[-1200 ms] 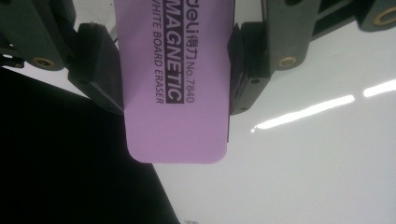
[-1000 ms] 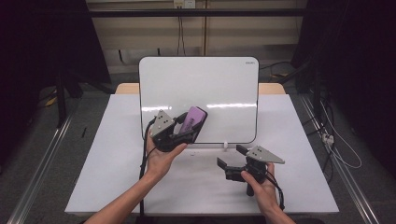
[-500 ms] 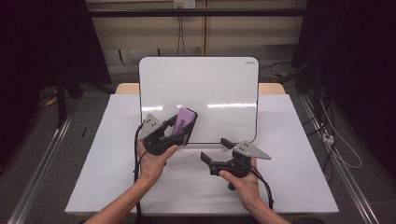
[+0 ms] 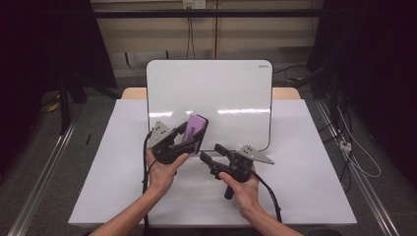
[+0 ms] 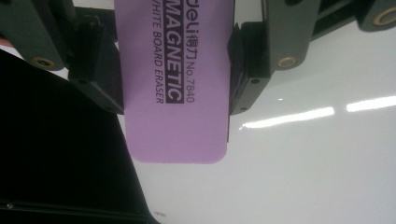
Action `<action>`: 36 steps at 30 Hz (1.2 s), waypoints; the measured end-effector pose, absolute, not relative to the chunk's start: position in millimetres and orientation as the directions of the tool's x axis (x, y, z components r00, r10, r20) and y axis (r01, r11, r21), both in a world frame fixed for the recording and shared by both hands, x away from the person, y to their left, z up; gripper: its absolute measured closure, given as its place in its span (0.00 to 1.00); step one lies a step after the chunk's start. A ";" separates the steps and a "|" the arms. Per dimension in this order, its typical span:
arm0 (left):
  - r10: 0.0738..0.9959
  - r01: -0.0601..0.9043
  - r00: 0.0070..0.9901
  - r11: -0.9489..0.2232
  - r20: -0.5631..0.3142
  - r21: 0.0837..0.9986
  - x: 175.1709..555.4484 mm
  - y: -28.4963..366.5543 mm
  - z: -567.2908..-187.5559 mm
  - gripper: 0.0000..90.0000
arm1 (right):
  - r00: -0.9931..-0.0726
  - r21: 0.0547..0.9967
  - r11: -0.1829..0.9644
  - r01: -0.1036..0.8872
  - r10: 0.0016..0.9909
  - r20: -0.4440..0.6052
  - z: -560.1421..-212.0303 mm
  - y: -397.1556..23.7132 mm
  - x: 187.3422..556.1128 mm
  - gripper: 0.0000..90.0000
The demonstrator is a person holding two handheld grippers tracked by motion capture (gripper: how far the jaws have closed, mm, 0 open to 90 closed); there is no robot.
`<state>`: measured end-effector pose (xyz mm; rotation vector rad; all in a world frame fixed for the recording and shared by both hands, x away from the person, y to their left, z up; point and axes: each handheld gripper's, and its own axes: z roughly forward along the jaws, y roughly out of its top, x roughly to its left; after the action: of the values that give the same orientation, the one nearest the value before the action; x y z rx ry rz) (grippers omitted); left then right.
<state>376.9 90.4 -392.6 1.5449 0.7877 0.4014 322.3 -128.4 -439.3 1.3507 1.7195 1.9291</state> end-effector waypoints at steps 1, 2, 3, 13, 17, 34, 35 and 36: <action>0.683 0.248 0.703 0.028 -0.200 0.968 376.2 89.8 -393.5 0.46 | -0.552 0.869 -0.296 0.396 0.680 0.483 -440.2 -126.8 322.7 0.36; 0.684 0.246 0.703 0.024 -0.195 0.969 375.6 88.9 -394.7 0.46 | -0.552 0.864 -0.298 0.406 0.673 0.491 -441.2 -125.3 322.8 0.36; 0.685 0.247 0.702 0.021 -0.194 0.969 374.6 87.3 -396.0 0.46 | -0.547 0.859 -0.300 0.416 0.672 0.500 -442.1 -124.1 322.5 0.37; 0.672 0.250 0.718 -0.002 -0.184 0.968 370.8 75.4 -402.7 0.46 | -0.533 0.836 -0.322 0.444 0.655 0.535 -449.0 -121.2 323.3 0.49; 0.664 0.258 0.723 -0.006 -0.189 0.966 369.6 72.7 -406.3 0.46 | -0.519 0.836 -0.344 0.427 0.664 0.538 -449.1 -122.0 322.8 0.54; 0.663 0.292 0.715 0.005 -0.221 0.956 371.2 71.0 -409.4 0.45 | -0.544 0.849 -0.346 0.399 0.656 0.523 -452.8 -127.2 325.5 0.73; 0.667 0.292 0.711 0.008 -0.223 0.956 371.8 71.3 -409.8 0.44 | -0.545 0.850 -0.342 0.402 0.657 0.522 -453.3 -127.2 325.7 0.73; 0.668 0.288 0.712 0.001 -0.215 0.958 371.3 71.2 -409.7 0.41 | -0.545 0.849 -0.337 0.407 0.656 0.522 -453.5 -127.6 325.9 0.73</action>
<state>371.3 71.2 -409.7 1.5878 0.7983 0.3546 325.9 -127.6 -453.5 1.3886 1.6873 1.9911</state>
